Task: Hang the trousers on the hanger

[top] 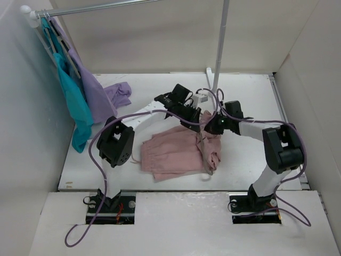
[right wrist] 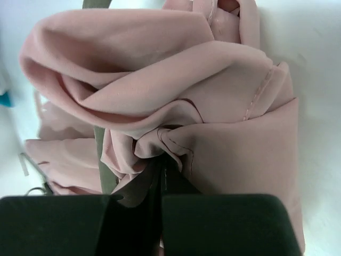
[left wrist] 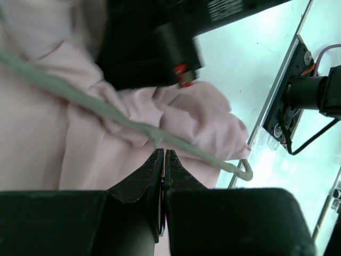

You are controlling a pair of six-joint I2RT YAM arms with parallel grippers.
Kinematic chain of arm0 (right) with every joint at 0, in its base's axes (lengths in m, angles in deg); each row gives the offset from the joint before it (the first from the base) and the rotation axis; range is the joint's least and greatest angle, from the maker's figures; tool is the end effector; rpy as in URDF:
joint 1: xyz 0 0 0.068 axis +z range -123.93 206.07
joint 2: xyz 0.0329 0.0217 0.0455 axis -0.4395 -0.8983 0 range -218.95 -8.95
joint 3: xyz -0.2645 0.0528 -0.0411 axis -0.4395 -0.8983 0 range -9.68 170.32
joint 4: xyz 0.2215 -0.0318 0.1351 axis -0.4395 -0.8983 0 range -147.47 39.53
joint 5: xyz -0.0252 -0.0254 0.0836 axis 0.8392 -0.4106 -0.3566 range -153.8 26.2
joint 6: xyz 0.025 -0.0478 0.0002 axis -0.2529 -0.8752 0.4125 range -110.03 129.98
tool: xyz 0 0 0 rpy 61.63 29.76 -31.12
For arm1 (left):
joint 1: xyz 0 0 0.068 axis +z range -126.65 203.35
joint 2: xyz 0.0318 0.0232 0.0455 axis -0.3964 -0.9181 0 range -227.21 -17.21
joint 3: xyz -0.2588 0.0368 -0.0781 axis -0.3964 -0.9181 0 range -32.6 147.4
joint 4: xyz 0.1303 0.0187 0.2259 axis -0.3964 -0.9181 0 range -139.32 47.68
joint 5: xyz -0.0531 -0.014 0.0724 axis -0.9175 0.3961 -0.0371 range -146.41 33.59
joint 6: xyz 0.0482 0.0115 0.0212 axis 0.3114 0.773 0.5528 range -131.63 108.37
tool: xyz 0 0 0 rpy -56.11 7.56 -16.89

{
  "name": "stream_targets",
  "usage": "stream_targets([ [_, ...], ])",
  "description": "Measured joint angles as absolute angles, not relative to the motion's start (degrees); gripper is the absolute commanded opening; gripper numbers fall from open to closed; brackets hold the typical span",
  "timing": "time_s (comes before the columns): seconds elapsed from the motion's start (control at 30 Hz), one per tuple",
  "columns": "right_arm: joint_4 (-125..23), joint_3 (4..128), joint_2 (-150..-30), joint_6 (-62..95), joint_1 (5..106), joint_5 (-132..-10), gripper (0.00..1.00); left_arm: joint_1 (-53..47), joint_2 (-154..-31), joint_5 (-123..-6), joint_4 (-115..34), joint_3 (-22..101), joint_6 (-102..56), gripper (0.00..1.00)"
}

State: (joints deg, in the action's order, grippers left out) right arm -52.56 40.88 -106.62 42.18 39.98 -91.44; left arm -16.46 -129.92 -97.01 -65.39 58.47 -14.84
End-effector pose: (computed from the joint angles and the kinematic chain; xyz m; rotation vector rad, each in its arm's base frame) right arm 0.3211 0.0965 0.1566 0.1725 2.5167 0.9346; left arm 0.3259 -0.3018 0.2515 1.1034 2.1586 -1.1908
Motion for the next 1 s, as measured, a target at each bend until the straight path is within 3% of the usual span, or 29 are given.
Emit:
stream_targets([
  [0.43, -25.04, 31.35, -109.66, 48.41, 42.28, -94.45, 0.00, -21.53, -135.10, -99.48, -64.25, 66.91, -9.20, 0.00],
  [0.67, -21.22, 28.99, -109.40, 48.93, 43.35, -94.54, 0.01, -21.86, -135.10, -100.73, -64.49, 66.67, -7.62, 0.00],
  [0.73, -21.26, 29.49, -110.40, 48.83, 42.89, -95.81, 0.17, -21.84, -135.10, -100.27, -64.27, 66.47, -8.13, 0.00],
  [0.8, -22.55, 29.49, -109.51, 48.76, 42.41, -95.81, 0.20, -21.77, -135.08, -100.14, -64.07, 66.32, -8.80, 0.00],
  [0.9, -29.87, 29.49, -104.06, 47.27, 42.15, -93.03, 0.37, -21.27, -134.23, -100.16, -62.83, 64.68, -9.55, 0.00],
  [1.0, -39.27, 29.71, -96.35, 44.41, 41.75, -88.57, 0.47, -20.46, -132.70, -100.23, -61.82, 62.14, -10.20, 0.00],
])
